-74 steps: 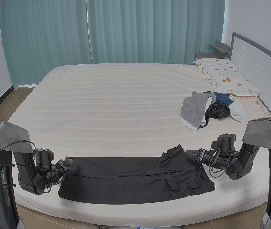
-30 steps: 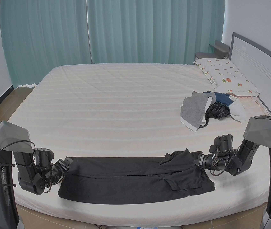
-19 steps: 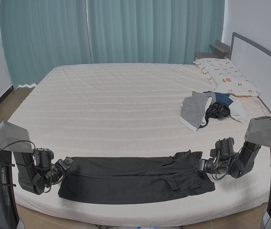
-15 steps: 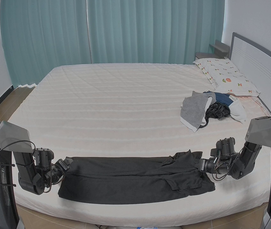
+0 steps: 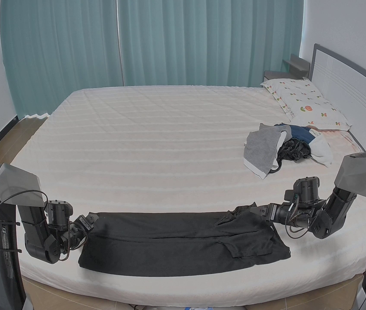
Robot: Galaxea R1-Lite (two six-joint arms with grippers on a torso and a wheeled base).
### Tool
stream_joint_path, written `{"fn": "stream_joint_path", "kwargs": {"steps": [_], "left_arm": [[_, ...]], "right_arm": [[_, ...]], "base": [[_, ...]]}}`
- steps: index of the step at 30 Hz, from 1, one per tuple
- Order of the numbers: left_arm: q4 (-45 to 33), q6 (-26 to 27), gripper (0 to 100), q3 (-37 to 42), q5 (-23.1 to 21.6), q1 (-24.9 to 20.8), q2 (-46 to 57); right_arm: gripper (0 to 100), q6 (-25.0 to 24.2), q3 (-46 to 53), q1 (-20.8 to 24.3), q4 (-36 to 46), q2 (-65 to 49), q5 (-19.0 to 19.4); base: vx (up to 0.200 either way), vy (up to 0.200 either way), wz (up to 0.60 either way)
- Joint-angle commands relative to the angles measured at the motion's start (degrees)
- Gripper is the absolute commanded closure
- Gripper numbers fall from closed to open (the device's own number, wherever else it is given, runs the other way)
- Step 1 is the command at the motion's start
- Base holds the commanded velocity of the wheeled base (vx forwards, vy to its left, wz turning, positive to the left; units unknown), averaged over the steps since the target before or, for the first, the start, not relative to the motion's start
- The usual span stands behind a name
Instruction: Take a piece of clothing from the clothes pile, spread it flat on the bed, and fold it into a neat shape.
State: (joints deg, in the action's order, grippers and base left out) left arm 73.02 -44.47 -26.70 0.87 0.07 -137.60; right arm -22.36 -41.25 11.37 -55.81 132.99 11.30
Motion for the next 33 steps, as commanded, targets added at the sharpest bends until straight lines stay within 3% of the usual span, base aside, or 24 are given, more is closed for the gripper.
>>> {"fn": "stream_joint_path", "kwargs": {"steps": [1,8,13,21,27,33], "left_arm": [[0.02,0.0,0,-0.02,0.01,0.01,-0.04],[0.02,0.0,0,-0.2,0.01,0.01,-0.04],[0.02,0.0,0,-0.2,0.1,0.01,-0.04],[0.02,0.09,0,-0.55,0.1,0.01,-0.13],[0.02,0.09,0,-0.55,0.1,0.01,-0.13],[0.02,0.26,0,-0.55,0.1,0.01,-0.13]], "right_arm": [[0,-2.78,-2.25,4.71,0.09,-1.33,-2.07],[0,-6.65,-5.94,10.95,0.61,3.33,-4.88],[0,-6.73,-7.7,11.57,1.32,4.3,-5.41],[0,-8.4,-14.47,12.8,9.05,5.44,-5.59],[0,-8.14,-21.41,14.29,12.65,9.57,-10.69],[0,-6.03,-24.23,14.64,16.43,10.1,-11.39]], "base": [[0.0,0.0,0.0],[0.0,0.0,0.0],[0.0,0.0,0.0],[0.0,0.0,0.0],[0.0,0.0,0.0],[0.0,0.0,0.0]]}}
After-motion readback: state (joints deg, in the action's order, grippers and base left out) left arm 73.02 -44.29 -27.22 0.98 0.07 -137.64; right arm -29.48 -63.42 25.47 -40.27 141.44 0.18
